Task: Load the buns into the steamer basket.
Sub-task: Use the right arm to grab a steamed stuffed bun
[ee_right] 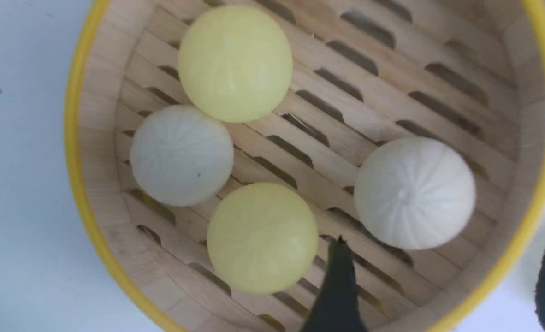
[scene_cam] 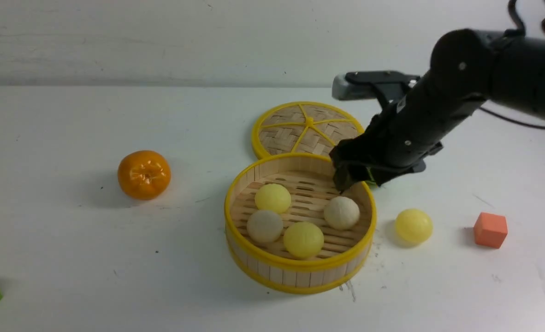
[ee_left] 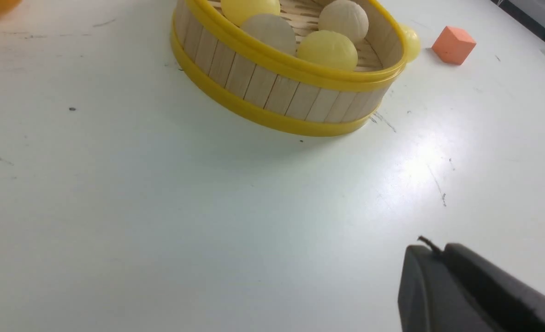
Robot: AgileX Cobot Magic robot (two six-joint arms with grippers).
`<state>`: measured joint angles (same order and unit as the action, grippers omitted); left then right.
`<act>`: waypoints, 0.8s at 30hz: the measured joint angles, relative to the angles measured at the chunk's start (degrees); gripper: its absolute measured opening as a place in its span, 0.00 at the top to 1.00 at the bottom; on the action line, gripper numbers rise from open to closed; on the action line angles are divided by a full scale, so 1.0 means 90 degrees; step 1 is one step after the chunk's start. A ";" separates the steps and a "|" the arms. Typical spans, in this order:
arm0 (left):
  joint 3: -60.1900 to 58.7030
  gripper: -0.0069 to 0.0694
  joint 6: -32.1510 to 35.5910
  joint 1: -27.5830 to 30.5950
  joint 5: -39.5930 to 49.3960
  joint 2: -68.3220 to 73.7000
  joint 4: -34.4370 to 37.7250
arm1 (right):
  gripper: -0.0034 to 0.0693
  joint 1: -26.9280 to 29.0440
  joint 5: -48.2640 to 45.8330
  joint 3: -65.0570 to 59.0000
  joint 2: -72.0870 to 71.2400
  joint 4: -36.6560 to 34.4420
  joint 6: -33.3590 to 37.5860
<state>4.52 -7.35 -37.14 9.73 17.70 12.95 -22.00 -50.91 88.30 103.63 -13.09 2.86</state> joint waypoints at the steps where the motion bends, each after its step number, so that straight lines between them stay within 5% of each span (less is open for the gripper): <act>1: 0.0000 0.87 0.0000 0.0000 0.0000 0.0000 0.0000 | 0.21 0.0088 -0.0110 0.0009 -0.0294 0.0324 -0.0117; 7: 0.0000 0.86 0.0000 0.0000 0.0000 0.0000 0.0000 | 0.39 0.0941 -0.0099 -0.0592 -0.0401 0.1083 -0.1280; 15: 0.0000 0.85 0.0000 0.0000 0.0000 0.0000 0.0000 | 0.59 0.1110 0.0352 -0.0926 0.0382 0.0451 -0.0947; 24: 0.0000 0.83 0.0000 0.0000 0.0000 0.0000 0.0000 | 0.61 0.1278 0.0780 -0.0926 0.0658 0.0378 -0.0862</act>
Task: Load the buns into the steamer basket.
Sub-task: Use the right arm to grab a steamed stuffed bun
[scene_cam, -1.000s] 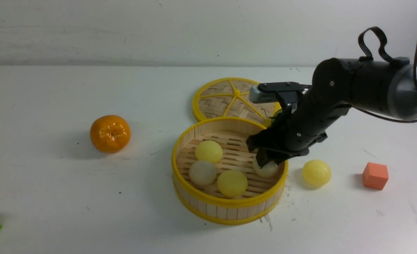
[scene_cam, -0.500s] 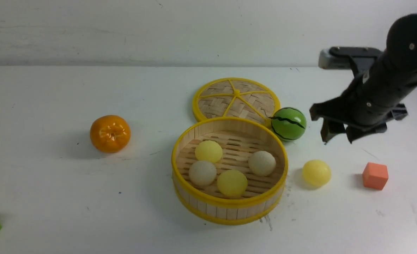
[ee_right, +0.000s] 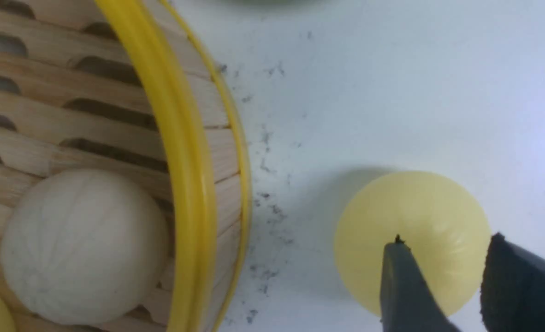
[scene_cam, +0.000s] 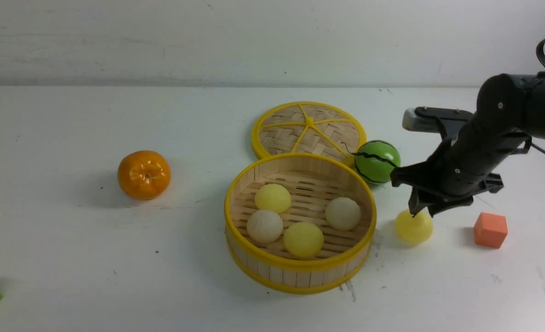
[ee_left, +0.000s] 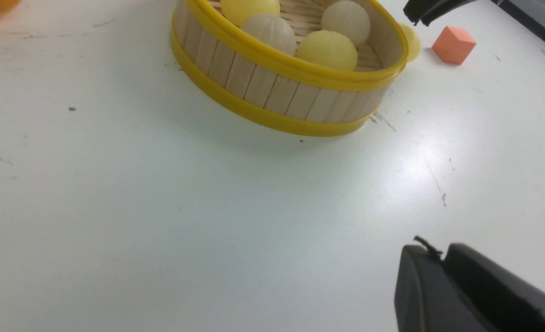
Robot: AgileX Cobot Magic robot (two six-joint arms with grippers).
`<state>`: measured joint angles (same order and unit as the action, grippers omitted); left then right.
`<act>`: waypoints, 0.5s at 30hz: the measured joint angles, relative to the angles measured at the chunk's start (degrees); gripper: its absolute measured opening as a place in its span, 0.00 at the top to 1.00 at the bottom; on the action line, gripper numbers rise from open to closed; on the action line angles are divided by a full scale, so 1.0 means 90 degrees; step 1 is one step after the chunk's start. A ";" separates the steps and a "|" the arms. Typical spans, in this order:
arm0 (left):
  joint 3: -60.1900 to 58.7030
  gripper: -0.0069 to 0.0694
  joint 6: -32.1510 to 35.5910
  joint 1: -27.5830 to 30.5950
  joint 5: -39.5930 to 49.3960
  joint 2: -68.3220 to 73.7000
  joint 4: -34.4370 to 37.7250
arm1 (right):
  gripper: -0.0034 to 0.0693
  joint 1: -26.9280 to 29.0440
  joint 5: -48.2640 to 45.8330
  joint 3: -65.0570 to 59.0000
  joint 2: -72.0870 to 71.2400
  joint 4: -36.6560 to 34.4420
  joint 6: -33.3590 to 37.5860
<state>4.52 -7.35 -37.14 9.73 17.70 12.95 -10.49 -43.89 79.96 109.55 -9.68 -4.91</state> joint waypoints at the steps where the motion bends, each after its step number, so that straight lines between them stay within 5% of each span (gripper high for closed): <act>1: 0.0000 0.83 0.0000 0.0000 0.0000 0.0000 0.0000 | 0.61 0.0018 0.0020 0.0000 0.0022 0.0000 0.0000; 15: 0.0000 0.82 0.0000 0.0000 0.0000 0.0000 0.0000 | 0.63 0.0021 0.0247 0.0000 0.0343 -0.0153 0.0019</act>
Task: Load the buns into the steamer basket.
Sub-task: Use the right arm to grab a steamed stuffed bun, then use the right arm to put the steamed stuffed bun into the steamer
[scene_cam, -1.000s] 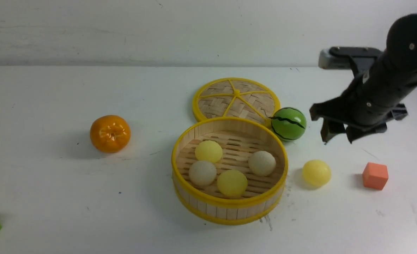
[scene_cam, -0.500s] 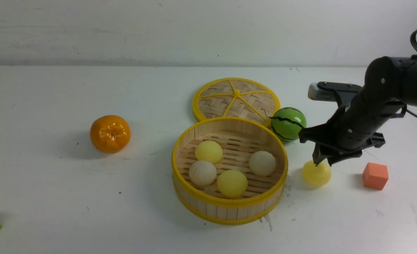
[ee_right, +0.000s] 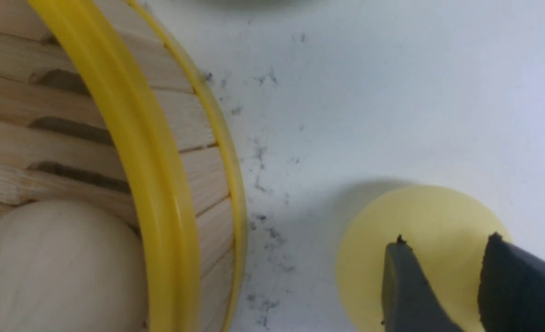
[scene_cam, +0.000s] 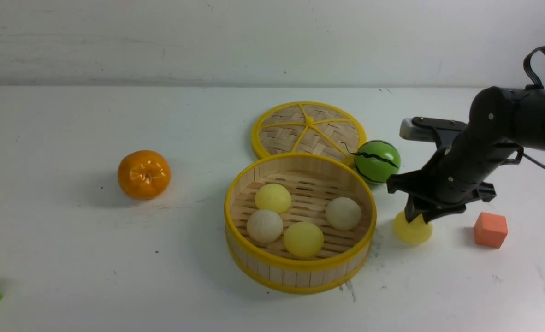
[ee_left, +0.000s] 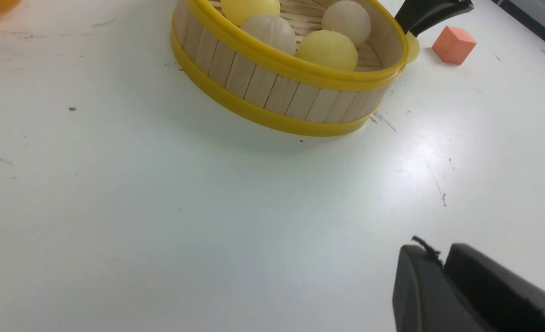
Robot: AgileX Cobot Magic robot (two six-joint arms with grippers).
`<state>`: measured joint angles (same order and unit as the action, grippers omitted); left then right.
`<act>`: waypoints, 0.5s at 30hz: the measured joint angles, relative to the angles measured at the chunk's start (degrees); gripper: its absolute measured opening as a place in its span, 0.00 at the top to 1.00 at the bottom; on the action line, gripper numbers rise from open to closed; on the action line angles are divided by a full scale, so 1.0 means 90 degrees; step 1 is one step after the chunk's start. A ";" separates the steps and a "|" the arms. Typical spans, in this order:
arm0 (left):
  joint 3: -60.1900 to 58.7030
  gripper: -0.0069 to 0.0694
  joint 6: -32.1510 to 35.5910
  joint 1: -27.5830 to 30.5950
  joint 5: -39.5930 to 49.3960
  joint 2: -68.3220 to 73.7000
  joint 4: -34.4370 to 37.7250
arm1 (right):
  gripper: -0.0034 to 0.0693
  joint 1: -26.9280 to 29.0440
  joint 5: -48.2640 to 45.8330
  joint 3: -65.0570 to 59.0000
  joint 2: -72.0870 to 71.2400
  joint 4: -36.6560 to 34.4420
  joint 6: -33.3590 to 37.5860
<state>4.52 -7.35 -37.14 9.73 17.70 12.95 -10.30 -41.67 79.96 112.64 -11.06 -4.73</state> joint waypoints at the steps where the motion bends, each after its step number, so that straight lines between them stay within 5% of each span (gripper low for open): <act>1: 0.0000 0.82 0.0000 0.0000 0.0000 0.0000 0.0000 | 0.65 0.0000 0.0009 0.0000 0.0015 0.0000 0.0008; 8: 0.0000 0.82 0.0000 0.0000 0.0000 0.0000 -0.0006 | 0.93 0.0000 -0.0025 0.0000 -0.0001 0.0000 0.0475; 15: 0.0000 0.81 0.0000 0.0000 0.0001 0.0000 -0.0006 | 0.96 -0.0148 -0.0613 0.0346 -0.0717 -0.0244 0.0646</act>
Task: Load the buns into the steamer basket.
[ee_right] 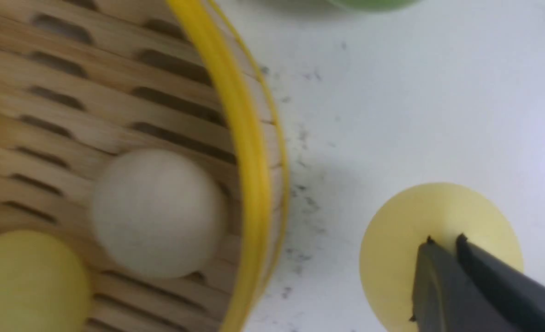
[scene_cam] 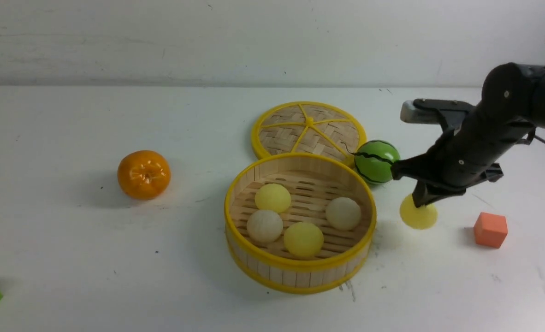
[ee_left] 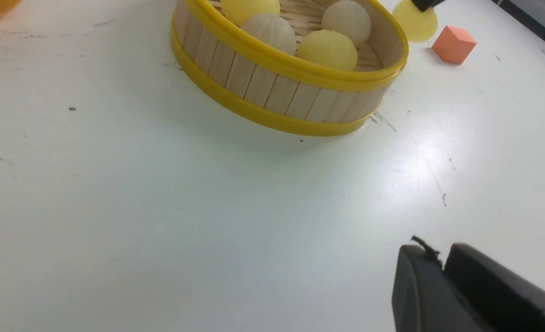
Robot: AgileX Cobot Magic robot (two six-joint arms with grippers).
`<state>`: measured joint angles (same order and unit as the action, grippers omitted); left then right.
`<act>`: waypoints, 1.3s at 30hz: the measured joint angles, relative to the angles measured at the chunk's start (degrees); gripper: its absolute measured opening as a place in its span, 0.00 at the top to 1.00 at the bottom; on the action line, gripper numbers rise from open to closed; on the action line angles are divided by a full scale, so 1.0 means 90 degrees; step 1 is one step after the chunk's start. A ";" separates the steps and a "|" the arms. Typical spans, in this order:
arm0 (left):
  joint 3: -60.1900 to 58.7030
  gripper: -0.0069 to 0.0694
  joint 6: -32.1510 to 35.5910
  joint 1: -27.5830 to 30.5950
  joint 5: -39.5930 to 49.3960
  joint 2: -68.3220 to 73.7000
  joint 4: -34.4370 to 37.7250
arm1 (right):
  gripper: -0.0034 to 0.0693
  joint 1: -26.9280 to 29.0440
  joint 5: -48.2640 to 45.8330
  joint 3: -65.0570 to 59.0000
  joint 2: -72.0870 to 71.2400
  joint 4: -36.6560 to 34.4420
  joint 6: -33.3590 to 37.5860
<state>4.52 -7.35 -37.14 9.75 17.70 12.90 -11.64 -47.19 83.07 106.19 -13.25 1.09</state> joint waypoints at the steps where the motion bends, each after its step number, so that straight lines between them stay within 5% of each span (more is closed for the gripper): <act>1: 0.0000 0.81 0.0000 0.0000 0.0000 0.0000 0.0000 | 0.96 -0.0017 -0.0001 0.0022 -0.0024 0.0000 0.0012; 9: 0.0000 0.81 0.0000 0.0000 0.0000 0.0000 0.0000 | 0.96 -0.0967 0.0269 0.0787 0.0142 -0.1102 0.0527; 18: 0.0000 0.80 0.0000 0.0000 0.0000 0.0000 0.0000 | 0.94 -0.1116 0.0815 0.1046 0.1150 -0.1530 0.0544; 23: 0.0000 0.79 0.0000 0.0000 0.0000 0.0000 0.0000 | 0.82 -0.1116 0.1069 0.1059 0.1417 -0.1638 0.0544; 32: 0.0000 0.78 0.0000 0.0000 0.0000 0.0000 0.0000 | 0.34 -0.1116 0.0465 0.1347 0.1126 -0.1592 0.0544; 37: 0.0000 0.77 0.0000 0.0000 0.0000 0.0000 0.0000 | 0.34 -0.1116 -0.0692 0.1390 0.0123 -0.1016 0.0278; 39: 0.0000 0.77 0.0000 0.0000 0.0000 0.0000 0.0000 | 0.44 -0.1172 -0.1333 0.1272 -0.0726 -0.0418 -0.0121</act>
<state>4.52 -7.35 -37.14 9.75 17.70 12.90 -22.18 -59.19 94.51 99.65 -17.02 0.00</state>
